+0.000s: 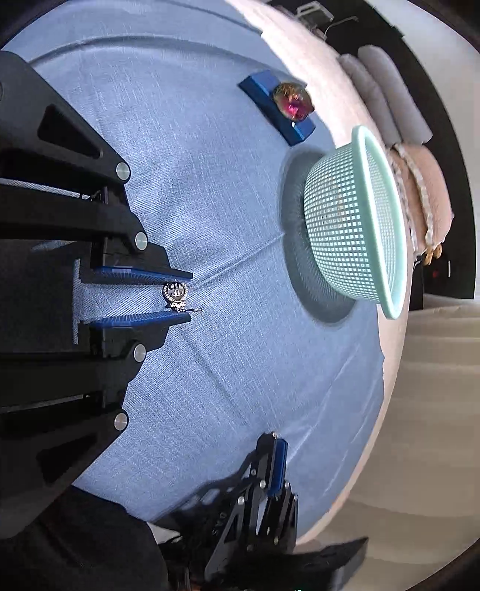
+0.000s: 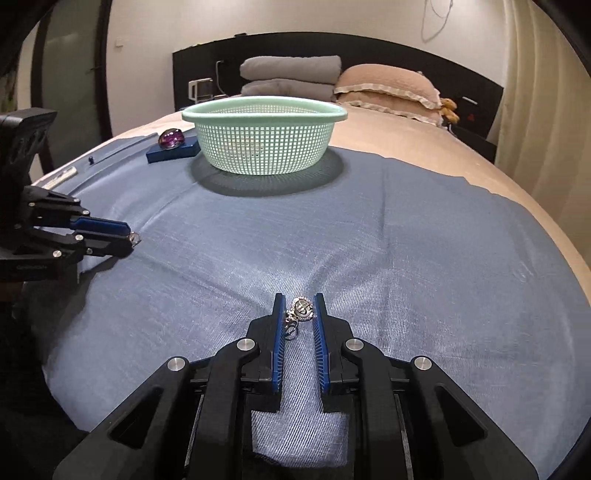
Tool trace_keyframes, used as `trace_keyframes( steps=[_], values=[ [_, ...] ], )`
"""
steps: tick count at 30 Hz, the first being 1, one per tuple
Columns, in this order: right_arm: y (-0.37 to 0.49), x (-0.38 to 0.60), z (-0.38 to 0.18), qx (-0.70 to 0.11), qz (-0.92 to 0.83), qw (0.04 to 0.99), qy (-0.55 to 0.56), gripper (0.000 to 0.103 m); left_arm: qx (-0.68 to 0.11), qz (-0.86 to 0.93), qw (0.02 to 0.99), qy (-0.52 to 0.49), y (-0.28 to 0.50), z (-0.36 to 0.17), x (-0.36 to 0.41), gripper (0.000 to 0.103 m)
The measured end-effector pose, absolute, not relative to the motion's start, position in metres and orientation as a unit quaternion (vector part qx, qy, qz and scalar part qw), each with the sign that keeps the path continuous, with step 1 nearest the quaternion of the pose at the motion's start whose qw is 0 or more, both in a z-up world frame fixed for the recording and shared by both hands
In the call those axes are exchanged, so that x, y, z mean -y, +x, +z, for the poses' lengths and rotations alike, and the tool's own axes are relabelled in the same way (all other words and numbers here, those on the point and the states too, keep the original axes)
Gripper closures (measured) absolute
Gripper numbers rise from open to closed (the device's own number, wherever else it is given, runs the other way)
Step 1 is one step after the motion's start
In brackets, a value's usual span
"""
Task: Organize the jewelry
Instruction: 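Carry both charms over the green basket and open both tools to drop them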
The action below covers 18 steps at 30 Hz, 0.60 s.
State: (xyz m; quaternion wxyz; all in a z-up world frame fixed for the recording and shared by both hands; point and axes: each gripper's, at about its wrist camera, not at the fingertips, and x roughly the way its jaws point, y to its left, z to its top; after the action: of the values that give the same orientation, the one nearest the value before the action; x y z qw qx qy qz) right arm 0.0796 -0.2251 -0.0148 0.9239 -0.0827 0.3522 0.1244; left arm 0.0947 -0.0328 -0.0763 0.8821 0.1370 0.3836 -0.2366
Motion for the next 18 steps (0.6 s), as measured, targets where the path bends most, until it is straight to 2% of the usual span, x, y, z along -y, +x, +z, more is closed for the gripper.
trace_keyframes(
  steps=[2, 7, 11, 18],
  values=[
    [0.074, 0.228, -0.017, -0.346, 0.113, 0.928, -0.076, 0.089, -0.374, -0.217, 0.888, 0.154, 0.089, -0.078, 0.037, 0.087],
    [0.069, 0.236, 0.007, -0.34, 0.113, 0.932, -0.057, 0.089, -0.402, -0.202, 0.887, 0.104, 0.098, -0.054, 0.014, 0.087],
    [0.068, 0.239, 0.045, -0.322, 0.115, 0.938, -0.059, 0.089, -0.394, -0.184, 0.897, 0.082, 0.102, -0.009, -0.006, 0.087],
    [0.068, 0.235, 0.13, -0.267, 0.103, 0.956, -0.068, 0.089, -0.333, -0.156, 0.924, 0.101, 0.093, 0.087, -0.022, 0.087]
  ],
)
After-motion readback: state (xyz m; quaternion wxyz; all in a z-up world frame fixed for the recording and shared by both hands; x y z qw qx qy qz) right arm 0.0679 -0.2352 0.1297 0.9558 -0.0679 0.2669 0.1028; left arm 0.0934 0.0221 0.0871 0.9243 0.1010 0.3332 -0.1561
